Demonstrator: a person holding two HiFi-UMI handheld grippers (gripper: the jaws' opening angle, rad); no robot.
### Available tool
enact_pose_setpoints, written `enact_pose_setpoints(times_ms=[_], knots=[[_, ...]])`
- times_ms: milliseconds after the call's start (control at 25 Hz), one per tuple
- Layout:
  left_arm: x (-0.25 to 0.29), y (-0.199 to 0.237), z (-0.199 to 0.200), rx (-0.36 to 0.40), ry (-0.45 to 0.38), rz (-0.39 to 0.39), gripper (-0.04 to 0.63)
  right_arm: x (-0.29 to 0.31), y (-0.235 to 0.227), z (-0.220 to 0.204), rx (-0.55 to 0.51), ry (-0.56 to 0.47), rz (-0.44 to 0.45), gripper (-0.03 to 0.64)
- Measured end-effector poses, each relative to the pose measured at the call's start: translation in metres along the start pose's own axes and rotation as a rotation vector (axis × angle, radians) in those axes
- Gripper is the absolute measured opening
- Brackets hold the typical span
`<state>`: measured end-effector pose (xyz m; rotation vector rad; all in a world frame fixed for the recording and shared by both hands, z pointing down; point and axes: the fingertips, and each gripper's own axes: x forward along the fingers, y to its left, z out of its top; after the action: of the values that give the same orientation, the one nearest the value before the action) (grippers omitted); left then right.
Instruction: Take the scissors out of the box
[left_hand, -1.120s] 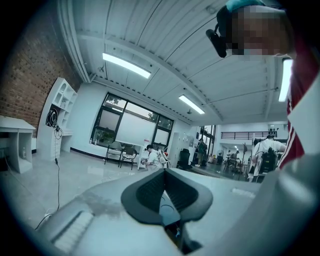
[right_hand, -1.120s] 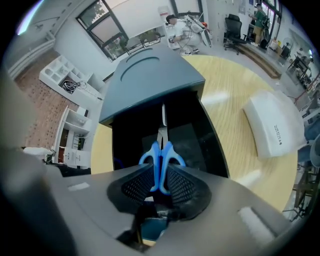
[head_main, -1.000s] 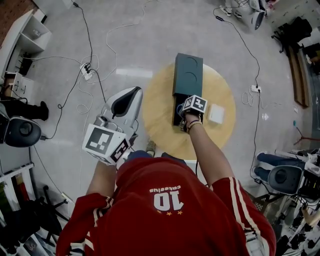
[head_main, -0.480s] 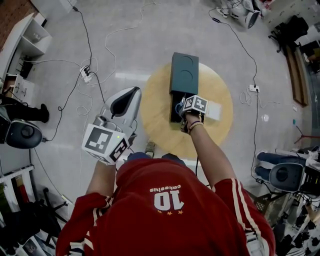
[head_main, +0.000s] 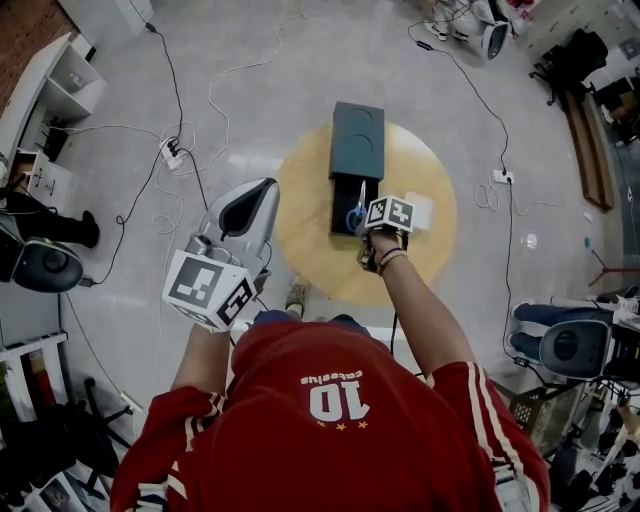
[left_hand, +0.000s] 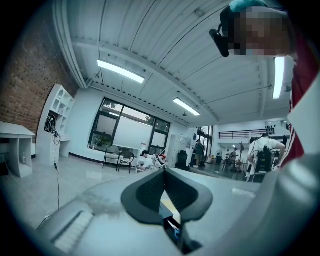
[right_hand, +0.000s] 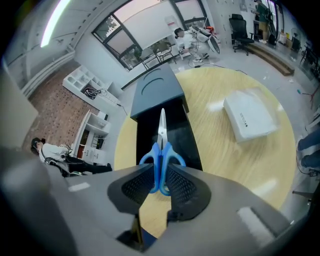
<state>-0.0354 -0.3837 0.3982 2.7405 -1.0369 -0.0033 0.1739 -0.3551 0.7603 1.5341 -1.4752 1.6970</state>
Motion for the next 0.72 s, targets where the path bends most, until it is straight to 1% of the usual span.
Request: enact_pose_setpoints(times_ms=[160,320,600,720], knots=[[-0.01,-0.023,-0.002,0.011,0.0,0.007,0.003,-0.012,-0.004,-0.009,-0.012,-0.015,0.03,0.084],[-0.02,-0.04,-0.001,0.023,-0.005,0.022,0.003,-0.03,-0.002,-0.008,-0.04,-0.064,0.069,0.084],[-0.039,-0.07,0.002,0.051,-0.016,0.045,0.003,-0.08,0.015,-0.009,-0.156,-0.189,0.134,0.084],[-0.048,-0.085,0.005,0.068,-0.018,0.048,0.003,-0.111,0.027,-0.012,-0.24,-0.26,0.153,0.084]])
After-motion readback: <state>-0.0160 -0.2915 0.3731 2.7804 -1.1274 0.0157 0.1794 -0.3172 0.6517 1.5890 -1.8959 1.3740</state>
